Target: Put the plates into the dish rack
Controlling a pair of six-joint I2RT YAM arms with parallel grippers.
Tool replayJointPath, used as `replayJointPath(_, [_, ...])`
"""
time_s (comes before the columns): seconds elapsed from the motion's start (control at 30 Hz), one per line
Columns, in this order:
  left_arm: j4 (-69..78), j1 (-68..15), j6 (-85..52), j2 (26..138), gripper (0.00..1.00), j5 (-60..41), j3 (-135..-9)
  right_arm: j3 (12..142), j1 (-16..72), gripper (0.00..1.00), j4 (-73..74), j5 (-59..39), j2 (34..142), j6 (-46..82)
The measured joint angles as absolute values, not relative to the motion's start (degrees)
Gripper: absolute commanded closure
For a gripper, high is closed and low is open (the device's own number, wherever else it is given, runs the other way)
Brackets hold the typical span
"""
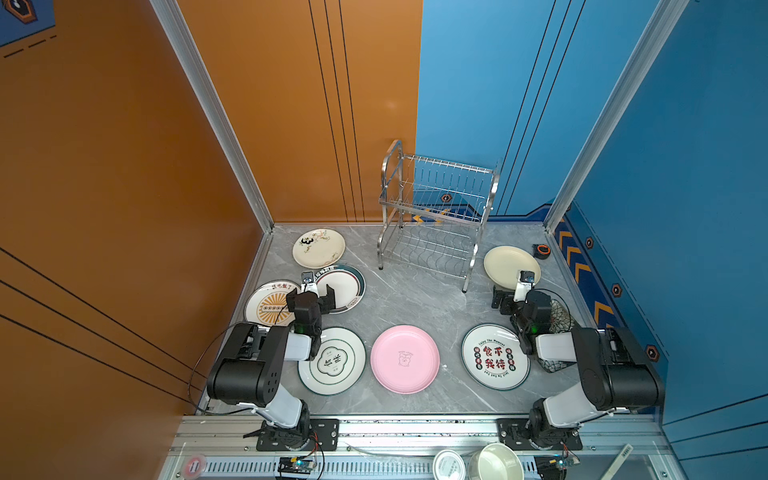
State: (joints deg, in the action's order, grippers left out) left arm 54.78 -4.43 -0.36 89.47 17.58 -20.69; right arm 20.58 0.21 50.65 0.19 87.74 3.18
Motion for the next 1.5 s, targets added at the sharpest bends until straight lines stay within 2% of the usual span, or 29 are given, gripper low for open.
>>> replayJointPath(0.13, [45.8,-5.5,1.5,84.1,0.02,17.5,-23.2,25.9,0.2,0.0,37.0,0.9,81.5,4.1])
replayJointPath(0.27, [33.9,-8.2,2.3,81.1,0.02,16.5,-32.8,34.0,1.8,0.0,26.0,3.3,76.1,6.1])
replayJointPath(0.4, [23.6,-10.5,0.6,82.7,0.02,12.8,-44.4,37.2,5.8,0.0,17.7,5.4,71.2,8.8])
replayJointPath(0.53, [16.8,-13.4,-1.4,88.5,0.01,7.9,-54.8,40.6,9.8,0.0,10.4,6.7,70.7,11.6])
replayJointPath(0.77, [9.4,-16.3,-4.0,102.6,0.12,-2.0,-72.0,46.1,15.6,0.0,4.4,7.6,73.8,15.3])
replayJointPath(1.03, [5.5,-16.5,-4.6,112.4,0.25,-7.1,-83.4,49.8,18.4,0.03,3.0,8.5,78.8,17.6])
replayJointPath(1.33, [4.1,-15.9,-5.5,118.2,0.36,-9.6,-89.1,54.8,18.9,0.16,4.0,10.2,87.3,18.6])
replayJointPath(1.5, [3.9,-15.4,-6.0,118.8,0.49,-10.6,-90.2,56.0,18.9,0.26,5.2,11.5,90.6,19.2])
